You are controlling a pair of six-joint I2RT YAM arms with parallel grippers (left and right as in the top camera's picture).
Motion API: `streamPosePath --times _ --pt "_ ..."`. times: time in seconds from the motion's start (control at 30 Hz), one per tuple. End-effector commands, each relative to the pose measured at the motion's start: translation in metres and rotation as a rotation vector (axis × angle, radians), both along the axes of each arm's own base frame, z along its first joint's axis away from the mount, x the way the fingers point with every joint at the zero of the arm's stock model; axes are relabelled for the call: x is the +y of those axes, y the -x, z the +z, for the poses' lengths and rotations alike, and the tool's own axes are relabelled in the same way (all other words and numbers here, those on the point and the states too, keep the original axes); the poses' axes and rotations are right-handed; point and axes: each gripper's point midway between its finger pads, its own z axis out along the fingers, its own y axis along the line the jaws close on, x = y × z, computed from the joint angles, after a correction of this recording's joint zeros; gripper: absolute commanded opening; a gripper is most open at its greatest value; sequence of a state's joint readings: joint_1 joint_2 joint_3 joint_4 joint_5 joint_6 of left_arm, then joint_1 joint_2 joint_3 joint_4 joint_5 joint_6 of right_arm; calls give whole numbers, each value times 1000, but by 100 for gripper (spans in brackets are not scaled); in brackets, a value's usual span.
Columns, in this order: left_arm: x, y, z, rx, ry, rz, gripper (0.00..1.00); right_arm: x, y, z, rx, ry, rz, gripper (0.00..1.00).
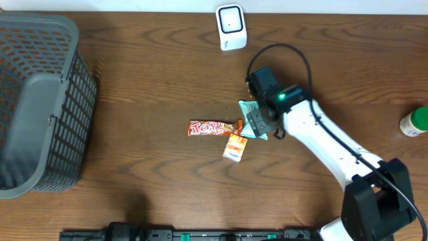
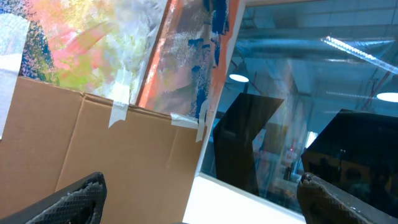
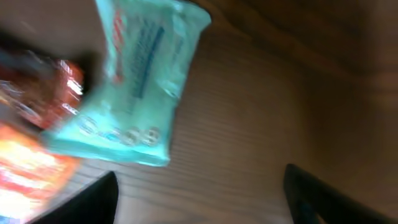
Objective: Scan the item barcode
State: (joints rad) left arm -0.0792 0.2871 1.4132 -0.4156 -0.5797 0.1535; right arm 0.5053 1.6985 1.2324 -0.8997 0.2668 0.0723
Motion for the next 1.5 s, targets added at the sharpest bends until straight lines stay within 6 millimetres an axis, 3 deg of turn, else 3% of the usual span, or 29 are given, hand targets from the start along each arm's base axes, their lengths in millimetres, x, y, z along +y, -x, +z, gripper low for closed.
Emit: streamPosePath --times 0.0,0.07,0.1,0.17,0.23,0.5,0.7,0.93,1.23,1.3,1.33,1.4,1.47 --pt "1 4 0 -11 9 10 98 -26 5 -7 3 174 72 62" --pt "1 4 -1 -11 9 10 98 -26 14 -12 41 168 81 53" --pt "1 4 0 -11 9 10 98 -26 18 -14 55 174 92 58" --pt "1 4 0 -11 9 10 98 -17 25 -17 74 176 149 85" --pt "1 4 0 -11 9 10 98 -5 31 -22 75 186 217 99" --pt "1 4 0 -11 9 10 98 6 39 -50 -4 240 290 99" --pt "1 4 0 -11 9 10 98 16 22 -59 -108 223 342 99" --pt "1 4 0 -11 9 10 98 28 7 -63 -174 202 377 62" --pt "1 4 0 -11 9 10 98 28 7 -97 -121 237 405 58" --pt "1 4 0 -11 9 10 98 29 6 -106 -114 245 417 44" --pt "1 4 0 -11 9 10 98 29 5 -109 -111 247 419 25" --pt "1 4 0 -11 9 10 98 29 5 -109 -115 250 416 1" --pt "1 3 0 -10 9 10 98 30 2 -102 -140 235 379 1"
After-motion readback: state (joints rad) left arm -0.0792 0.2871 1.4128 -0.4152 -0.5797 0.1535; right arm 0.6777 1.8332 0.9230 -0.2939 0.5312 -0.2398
